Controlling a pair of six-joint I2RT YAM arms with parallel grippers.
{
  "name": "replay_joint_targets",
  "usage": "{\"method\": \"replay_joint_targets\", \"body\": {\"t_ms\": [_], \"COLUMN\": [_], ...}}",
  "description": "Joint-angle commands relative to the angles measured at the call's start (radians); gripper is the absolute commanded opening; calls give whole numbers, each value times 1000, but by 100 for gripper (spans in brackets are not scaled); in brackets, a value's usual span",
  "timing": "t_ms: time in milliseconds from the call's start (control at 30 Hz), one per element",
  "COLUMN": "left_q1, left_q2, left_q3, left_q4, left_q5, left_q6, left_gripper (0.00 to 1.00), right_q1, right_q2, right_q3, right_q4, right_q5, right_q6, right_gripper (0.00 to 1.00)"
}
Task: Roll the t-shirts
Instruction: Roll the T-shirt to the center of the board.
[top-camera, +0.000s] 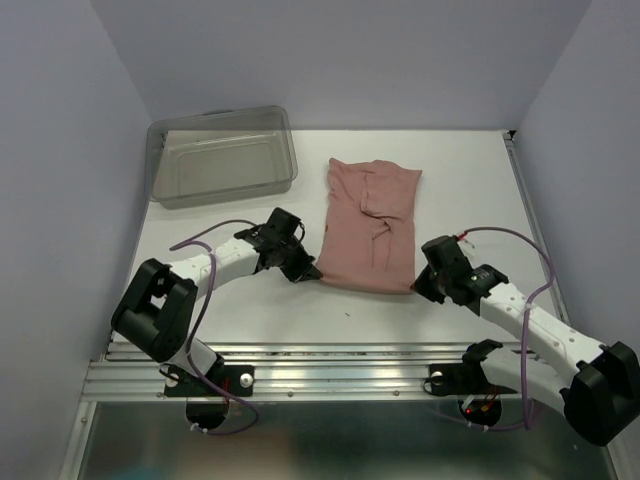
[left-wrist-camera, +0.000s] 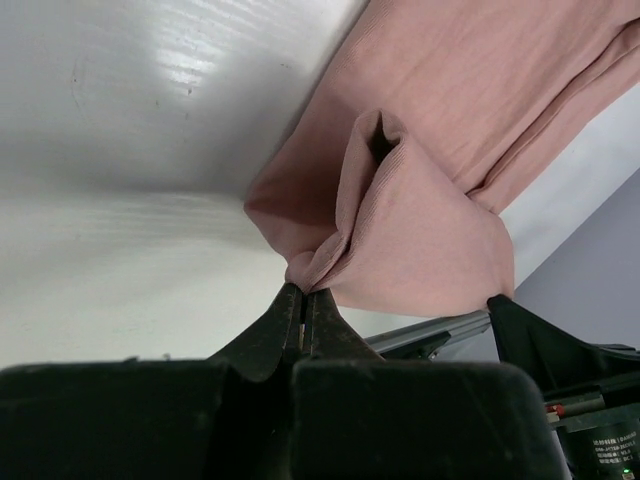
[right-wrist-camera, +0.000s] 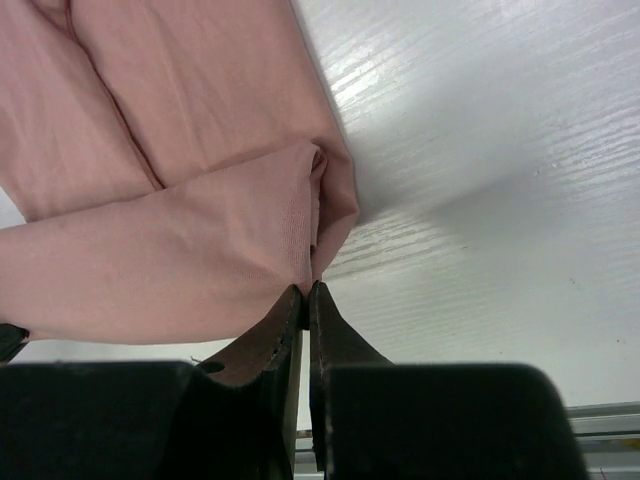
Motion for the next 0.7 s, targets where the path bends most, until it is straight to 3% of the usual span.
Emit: {"method": "replay_joint_targets", "body": {"t_ms": [0,233,667], "left_q1": [22,27,-53], "left_q2": [21,84,17], "left_q3": [76,170,-16], "left_q4": [-57,-103,-77], "left_q5": [-23,-29,71], "left_q6": [37,78,202], "left_gripper": [0,0,0], "right_q1": [-19,-39,-39], "right_q2": [24,50,-22], "right_q3": [61,100,-46], "right_q4": [-20,-20,6], "right_q5": [74,71,-104], "right_q6": [-35,-74,-67], "right_gripper": [3,3,1]}}
